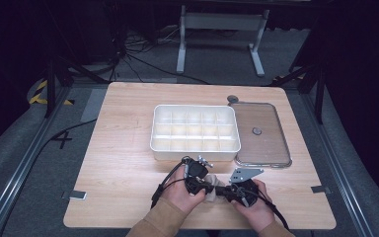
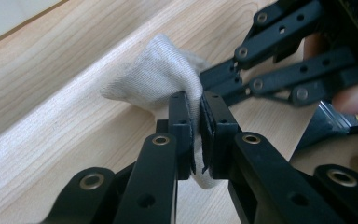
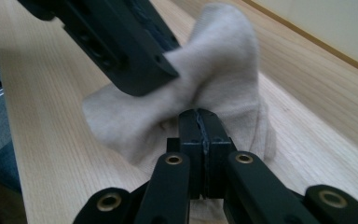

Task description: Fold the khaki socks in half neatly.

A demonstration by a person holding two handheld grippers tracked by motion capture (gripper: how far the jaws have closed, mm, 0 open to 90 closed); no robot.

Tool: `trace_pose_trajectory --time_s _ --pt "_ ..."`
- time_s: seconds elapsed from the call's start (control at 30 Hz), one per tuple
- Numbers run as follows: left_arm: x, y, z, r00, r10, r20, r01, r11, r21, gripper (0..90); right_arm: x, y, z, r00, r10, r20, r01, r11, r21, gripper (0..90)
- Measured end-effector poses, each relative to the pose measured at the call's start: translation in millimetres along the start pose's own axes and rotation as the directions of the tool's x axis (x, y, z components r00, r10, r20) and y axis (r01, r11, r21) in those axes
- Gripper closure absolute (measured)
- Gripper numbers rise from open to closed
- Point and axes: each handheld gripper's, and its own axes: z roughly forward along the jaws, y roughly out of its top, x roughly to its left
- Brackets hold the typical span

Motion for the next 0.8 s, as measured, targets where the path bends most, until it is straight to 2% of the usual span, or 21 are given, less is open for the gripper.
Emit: trace_pose_trajectory --time_s 0.13,0.3,0.47,0.53,0.63,0.7,0.77,0.8 --pt "-0.9 -0.1 2.0 0.9998 0.017 -0.006 -0.017 0.9999 0.000 83.3 3.3 0.5 2.8 0.9999 -0.008 -0.009 0.008 0.9999 -0.006 89.2" --pt "-0.2 -0.9 0.5 0.9999 0.013 -0.011 -0.013 0.9999 -0.002 83.4 1.0 0.4 0.0 0.9999 -0.003 -0.017 0.003 1.0000 -0.009 89.1" --pt "5.8 -2.1 -2.3 0.9995 -0.014 -0.028 0.013 0.9999 -0.006 83.7 -9.0 -1.0 -20.7 0.9997 0.025 0.005 -0.025 0.9991 -0.035 89.1" --pt "6.4 -1.6 -3.5 0.9996 -0.008 -0.025 0.008 1.0000 -0.004 83.7 -14.3 -4.0 -30.0 0.9988 0.035 0.036 -0.034 0.9989 -0.034 89.1" --pt "6.1 -1.3 -4.0 0.9994 -0.014 -0.031 0.014 0.9999 0.000 83.7 -24.5 -10.9 -40.1 0.9948 0.075 0.069 -0.076 0.9969 0.019 89.1" --pt "6.6 -1.1 -3.7 0.9994 -0.016 -0.032 0.016 0.9998 0.008 83.7 -28.2 -14.5 -38.6 0.9930 0.099 0.065 -0.103 0.9919 0.073 89.3" --pt "6.6 -0.9 -3.2 0.9994 -0.018 -0.031 0.018 0.9998 0.003 83.6 -28.5 -16.7 -36.4 0.9934 0.093 0.067 -0.099 0.9907 0.093 89.3" --pt "6.2 -0.6 -3.9 0.9994 -0.022 -0.025 0.022 0.9997 0.006 83.7 -24.7 -16.8 -30.9 0.9963 0.074 0.044 -0.078 0.9906 0.112 89.3"
